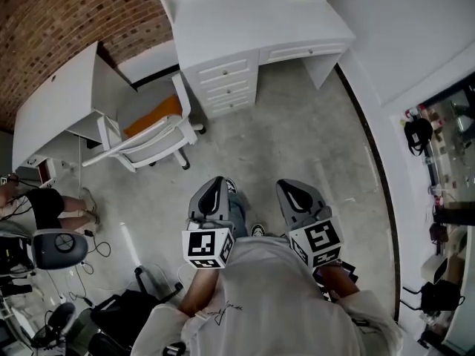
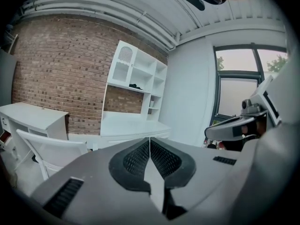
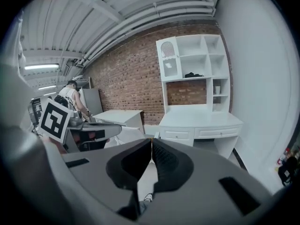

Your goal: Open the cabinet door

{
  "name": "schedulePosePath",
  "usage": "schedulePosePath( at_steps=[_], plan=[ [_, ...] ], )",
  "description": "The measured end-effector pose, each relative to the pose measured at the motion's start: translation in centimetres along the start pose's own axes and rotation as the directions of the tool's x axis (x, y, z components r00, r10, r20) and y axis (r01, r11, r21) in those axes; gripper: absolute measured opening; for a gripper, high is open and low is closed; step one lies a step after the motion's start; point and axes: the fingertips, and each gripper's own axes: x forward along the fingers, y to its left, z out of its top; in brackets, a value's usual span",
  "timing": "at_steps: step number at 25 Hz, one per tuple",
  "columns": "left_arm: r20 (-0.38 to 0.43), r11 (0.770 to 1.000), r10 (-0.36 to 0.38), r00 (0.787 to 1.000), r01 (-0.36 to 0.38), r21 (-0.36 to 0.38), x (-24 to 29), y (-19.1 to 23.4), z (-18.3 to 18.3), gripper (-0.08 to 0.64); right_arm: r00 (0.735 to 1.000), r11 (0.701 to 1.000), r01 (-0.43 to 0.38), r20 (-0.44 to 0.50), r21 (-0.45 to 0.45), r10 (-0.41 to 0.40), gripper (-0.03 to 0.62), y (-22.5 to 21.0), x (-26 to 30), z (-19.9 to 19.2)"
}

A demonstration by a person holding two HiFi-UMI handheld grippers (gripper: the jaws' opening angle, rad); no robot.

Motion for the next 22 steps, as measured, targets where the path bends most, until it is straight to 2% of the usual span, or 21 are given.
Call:
schedulePosePath(
  at_steps=[9,14,22],
  plan=[
    [0.026,0.999,-0.021,0.999,0.020,0.027,8.4,8.5,6.9,0.017,0.999,0.998,-0.051,-0.002,-0.038,0.051,0.026,-1.6,11.7,8.1],
    [0.035,0.999,-0.028,0.999,0.027,0.036,11.6,12.5,9.3,0.017,0.997,0.995,-0.078,-0.002,-0.063,0.078,0.026,-1.7,17.3,11.6],
    [0.045,0.999,-0.051,0.998,0.050,0.017,15.5,16.3,11.2,0.017,0.997,0.994,-0.075,-0.027,-0.083,0.072,0.026,-2.9,22.4,13.7]
  ],
)
